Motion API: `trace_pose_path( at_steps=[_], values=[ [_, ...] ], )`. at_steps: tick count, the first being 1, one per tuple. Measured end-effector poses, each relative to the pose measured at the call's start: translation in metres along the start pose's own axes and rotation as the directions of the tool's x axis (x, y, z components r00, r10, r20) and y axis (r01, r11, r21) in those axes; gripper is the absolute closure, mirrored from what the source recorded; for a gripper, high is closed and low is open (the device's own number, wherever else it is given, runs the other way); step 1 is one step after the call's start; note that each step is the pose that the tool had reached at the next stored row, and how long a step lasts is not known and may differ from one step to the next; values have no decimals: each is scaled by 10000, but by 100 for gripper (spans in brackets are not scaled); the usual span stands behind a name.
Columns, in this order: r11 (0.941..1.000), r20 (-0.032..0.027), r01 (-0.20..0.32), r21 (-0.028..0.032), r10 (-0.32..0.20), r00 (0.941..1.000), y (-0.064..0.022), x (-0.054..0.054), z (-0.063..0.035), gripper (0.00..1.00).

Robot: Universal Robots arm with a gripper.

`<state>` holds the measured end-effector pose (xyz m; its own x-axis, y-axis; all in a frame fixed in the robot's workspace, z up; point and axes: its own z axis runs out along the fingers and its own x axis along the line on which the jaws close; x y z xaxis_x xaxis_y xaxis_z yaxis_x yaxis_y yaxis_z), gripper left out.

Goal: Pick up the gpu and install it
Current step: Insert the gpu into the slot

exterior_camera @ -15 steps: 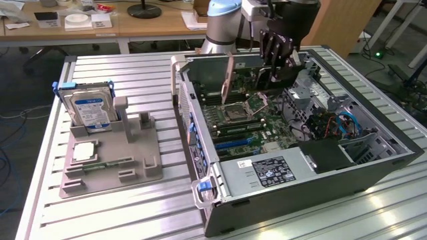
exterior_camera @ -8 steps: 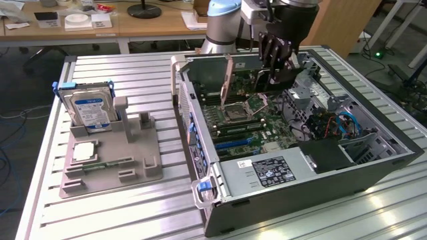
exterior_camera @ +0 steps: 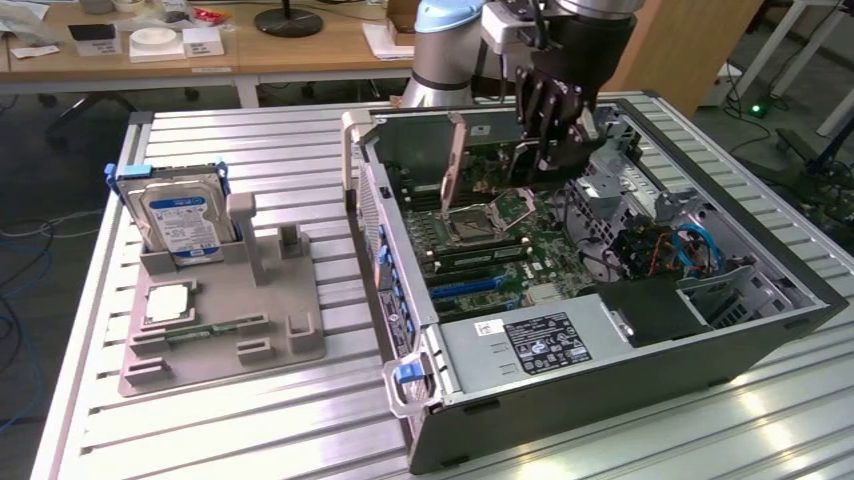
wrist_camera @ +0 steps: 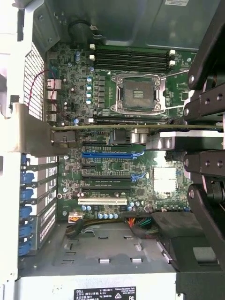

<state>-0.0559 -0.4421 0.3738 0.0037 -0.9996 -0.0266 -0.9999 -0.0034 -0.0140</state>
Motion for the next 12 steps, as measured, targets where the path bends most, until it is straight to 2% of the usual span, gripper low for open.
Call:
trace_pose_path(
  at_steps=[4,9,12],
  values=[
    [10000,-2,-35,0,35,10000,6,-10,73,71],
    [9995,-86,-317,10,317,9995,33,-47,165,71],
    [9995,-90,-320,10,320,9994,74,-46,219,71]
  ],
)
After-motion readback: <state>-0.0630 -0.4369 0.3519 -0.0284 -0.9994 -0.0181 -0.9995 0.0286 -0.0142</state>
